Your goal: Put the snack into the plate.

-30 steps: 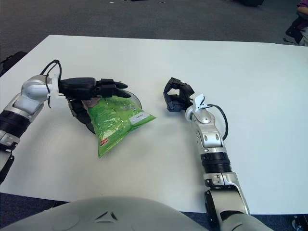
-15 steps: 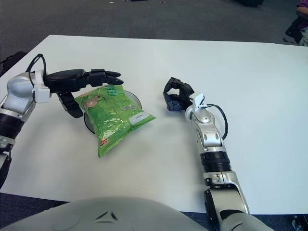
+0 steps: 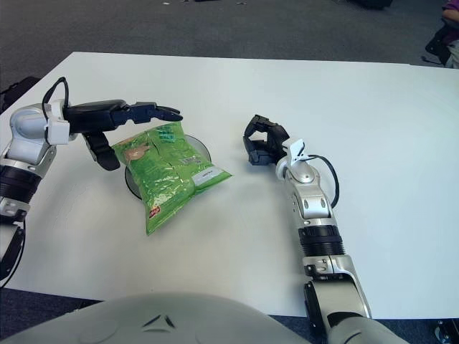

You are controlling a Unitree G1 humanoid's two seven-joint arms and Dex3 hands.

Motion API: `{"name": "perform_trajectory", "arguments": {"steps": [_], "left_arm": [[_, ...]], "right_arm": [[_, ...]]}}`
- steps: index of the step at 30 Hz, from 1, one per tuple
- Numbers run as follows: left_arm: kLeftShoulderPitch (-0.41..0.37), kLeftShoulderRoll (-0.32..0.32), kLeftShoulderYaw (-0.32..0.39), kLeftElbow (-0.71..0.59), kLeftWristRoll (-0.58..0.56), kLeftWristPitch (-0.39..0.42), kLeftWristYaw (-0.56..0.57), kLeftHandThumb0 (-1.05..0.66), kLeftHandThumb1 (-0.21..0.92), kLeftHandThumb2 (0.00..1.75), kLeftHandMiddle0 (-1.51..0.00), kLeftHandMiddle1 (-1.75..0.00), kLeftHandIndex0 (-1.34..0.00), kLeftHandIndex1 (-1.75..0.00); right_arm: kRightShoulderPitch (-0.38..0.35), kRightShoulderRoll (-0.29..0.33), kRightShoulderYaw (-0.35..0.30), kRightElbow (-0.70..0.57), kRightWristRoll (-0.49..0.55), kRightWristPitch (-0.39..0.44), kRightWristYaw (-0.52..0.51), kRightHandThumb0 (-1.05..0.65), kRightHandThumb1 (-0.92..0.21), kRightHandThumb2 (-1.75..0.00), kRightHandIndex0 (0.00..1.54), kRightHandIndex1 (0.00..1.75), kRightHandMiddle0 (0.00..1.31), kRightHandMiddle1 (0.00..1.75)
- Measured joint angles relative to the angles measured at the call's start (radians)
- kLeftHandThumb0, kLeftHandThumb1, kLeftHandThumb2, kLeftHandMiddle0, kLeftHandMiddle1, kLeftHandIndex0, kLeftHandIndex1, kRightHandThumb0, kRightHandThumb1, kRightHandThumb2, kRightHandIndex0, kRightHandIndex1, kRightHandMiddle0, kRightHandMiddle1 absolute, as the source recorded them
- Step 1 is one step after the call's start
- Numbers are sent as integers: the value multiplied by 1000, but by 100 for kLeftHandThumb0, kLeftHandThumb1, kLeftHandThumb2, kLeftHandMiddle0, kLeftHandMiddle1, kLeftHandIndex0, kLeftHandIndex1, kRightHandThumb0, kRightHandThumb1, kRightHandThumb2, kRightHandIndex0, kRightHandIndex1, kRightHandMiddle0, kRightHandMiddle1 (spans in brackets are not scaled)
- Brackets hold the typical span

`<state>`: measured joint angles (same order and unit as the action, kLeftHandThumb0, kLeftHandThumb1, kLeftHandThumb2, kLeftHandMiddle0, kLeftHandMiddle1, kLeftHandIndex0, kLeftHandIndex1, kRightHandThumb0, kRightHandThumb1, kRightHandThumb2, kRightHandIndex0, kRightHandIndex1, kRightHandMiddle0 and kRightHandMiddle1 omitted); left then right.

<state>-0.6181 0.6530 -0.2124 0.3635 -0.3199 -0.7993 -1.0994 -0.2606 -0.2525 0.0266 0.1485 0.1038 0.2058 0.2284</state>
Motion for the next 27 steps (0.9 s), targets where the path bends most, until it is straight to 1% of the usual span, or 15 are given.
{"name": "perform_trajectory", "arguments": {"steps": [3,5,8,9,12,17,18,21,23,24,25,26,27], "left_arm": [[1,-1,19,-1,-2,44,-1,-97,92,54,-23,-17,0,-59],[5,-2,37,-3,6,61,12,-98,92,61,-24,-18,0,-65],[17,-15,66,9,22,66,51,-101,92,64,-25,-19,0,-70],[19,-25,78,33,29,56,68,-101,92,65,-25,-19,0,-71],[34,-63,110,109,43,40,118,-101,92,64,-26,-20,0,-75],[88,-162,183,234,84,11,295,-99,92,60,-26,-21,0,-78],[97,-178,193,247,91,11,319,-98,92,60,-26,-21,0,-77],[118,-228,222,279,80,56,368,-93,92,55,-28,-24,0,-77],[118,-261,247,314,62,91,397,-86,92,51,-27,-44,0,-81],[118,-276,262,331,53,104,416,-85,92,50,-27,-50,0,-82],[118,-289,277,348,50,113,435,-83,92,49,-26,-59,0,-85],[117,-300,292,364,48,120,455,-81,92,51,-29,-71,0,-92],[117,-310,306,382,49,122,476,-80,92,51,-30,-76,0,-94]], "right_arm": [[1,1,0,0,0,-3,-1,-45,-41,-119,118,175,54,175],[1,2,0,1,0,-4,-2,-45,-41,-120,119,175,54,175],[1,3,0,4,0,-6,-2,-45,-41,-120,121,175,54,175],[1,3,-1,5,0,-8,-2,-45,-41,-121,121,175,54,175],[2,3,-1,9,0,-15,-2,-45,-40,-121,122,175,55,175],[1,3,-1,15,0,-27,-1,-45,-40,-122,122,175,55,175],[1,3,-1,16,0,-28,-1,-45,-40,-122,122,175,55,175],[-1,2,-2,20,0,-32,-1,-45,-40,-122,122,175,55,175],[-3,2,-2,23,0,-32,-1,-45,-39,-122,121,175,55,175],[-4,3,-2,24,0,-32,-1,-45,-39,-122,120,175,55,175],[-4,3,-2,24,0,-33,-1,-45,-39,-122,120,175,55,175],[-4,4,-2,25,0,-33,-1,-46,-39,-122,119,175,55,175],[-5,4,-2,26,0,-33,-1,-46,-39,-122,119,175,55,175]]}}
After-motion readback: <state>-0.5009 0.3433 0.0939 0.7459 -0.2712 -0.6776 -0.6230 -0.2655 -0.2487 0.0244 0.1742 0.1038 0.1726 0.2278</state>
